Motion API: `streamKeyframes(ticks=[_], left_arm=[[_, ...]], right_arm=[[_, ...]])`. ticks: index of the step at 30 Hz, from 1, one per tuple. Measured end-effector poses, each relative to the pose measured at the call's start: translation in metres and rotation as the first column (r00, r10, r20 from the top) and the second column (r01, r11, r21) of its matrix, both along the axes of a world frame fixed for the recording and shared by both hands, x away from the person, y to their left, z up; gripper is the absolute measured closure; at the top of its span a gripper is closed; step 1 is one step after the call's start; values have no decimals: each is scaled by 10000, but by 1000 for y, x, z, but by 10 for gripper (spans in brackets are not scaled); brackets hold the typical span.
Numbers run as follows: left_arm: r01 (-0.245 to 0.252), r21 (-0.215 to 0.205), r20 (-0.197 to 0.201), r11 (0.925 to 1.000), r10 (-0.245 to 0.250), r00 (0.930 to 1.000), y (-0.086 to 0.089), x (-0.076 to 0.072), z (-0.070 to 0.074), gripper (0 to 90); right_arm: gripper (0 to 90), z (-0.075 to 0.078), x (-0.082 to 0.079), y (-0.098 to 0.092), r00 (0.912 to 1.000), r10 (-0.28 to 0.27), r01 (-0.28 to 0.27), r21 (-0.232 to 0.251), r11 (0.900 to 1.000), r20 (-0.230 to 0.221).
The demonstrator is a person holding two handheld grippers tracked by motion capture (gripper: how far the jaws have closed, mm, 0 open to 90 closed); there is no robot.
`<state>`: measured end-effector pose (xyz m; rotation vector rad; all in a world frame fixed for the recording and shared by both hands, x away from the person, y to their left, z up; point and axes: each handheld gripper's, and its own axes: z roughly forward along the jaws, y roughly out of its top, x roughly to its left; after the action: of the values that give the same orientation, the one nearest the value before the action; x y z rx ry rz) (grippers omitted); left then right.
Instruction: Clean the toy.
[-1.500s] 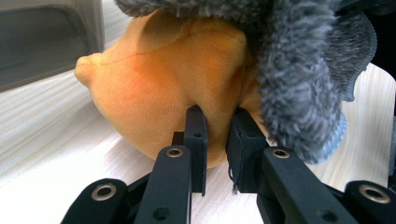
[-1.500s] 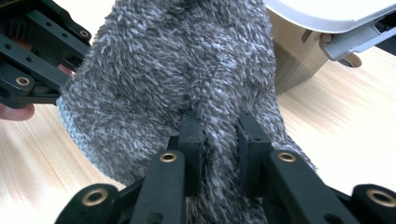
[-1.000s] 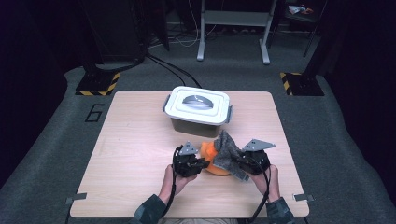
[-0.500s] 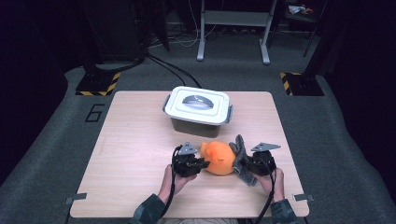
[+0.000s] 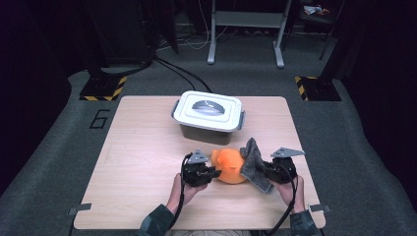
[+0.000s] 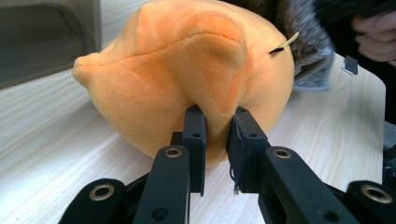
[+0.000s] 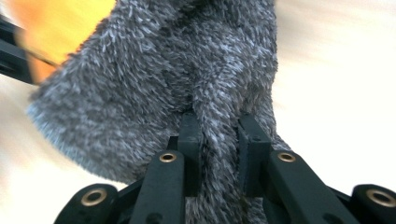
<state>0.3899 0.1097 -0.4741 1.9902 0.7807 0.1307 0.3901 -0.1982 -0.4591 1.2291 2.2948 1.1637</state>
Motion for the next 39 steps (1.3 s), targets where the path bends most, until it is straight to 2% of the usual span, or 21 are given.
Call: streamKeyframes(ticks=[1,2,3,7,8,9,11,12,14,17,19,26,30,33,39], left_arm=[[27,15,36,10000,-27,10000,0,0,0,779],[27,15,36,10000,-27,10000,0,0,0,779],[21,25,30,10000,-21,10000,0,0,0,779],[78,81,27,9999,-78,10000,-1,0,1,779],[78,81,27,9999,-78,10000,-1,0,1,779],[76,94,46,9999,-77,10000,-1,-1,1,779],[82,158,59,9998,-83,9999,0,0,1,779],[51,109,14,9999,-51,10000,0,0,0,780],[0,120,51,9999,0,10000,0,0,0,779],[53,45,-29,10000,-53,10000,0,0,-1,780],[66,71,-14,10000,-66,10000,0,0,-1,780],[73,83,-11,9999,-73,10000,0,1,-2,780],[26,93,-17,10000,-26,10000,0,1,-2,780],[53,57,32,10000,-53,10000,0,1,-2,780],[29,-4,-93,10000,-29,10000,2,0,-4,780]], right_arm=[[747,12,-5,8,9992,220,-221,25,9998,346],[747,12,-5,8,9992,220,-221,25,9998,346],[746,23,-10,19,9962,591,-585,-115,9982,633],[746,39,-17,42,9859,1274,-1243,-349,9916,1086],[746,39,-17,42,9859,1274,-1243,-349,9916,1086],[743,45,-19,57,9802,1576,-1518,-564,9868,1196],[742,45,-17,66,9765,1795,-1706,-812,9820,1189],[743,43,-15,70,9766,1820,-1700,-1066,9797,1147],[743,41,-13,72,9769,1828,-1700,-1154,9787,1105],[744,37,-11,69,9799,1660,-1543,-1075,9822,1103],[745,33,-11,60,9852,1342,-1209,-1226,9851,1062],[745,14,-3,31,9974,501,-439,-1140,9925,517],[745,0,1,20,9998,77,-57,-1022,9947,194],[745,-10,5,15,9999,-116,110,-1282,9917,-42],[745,-33,14,11,9962,-511,404,-1442,9887,-709]])
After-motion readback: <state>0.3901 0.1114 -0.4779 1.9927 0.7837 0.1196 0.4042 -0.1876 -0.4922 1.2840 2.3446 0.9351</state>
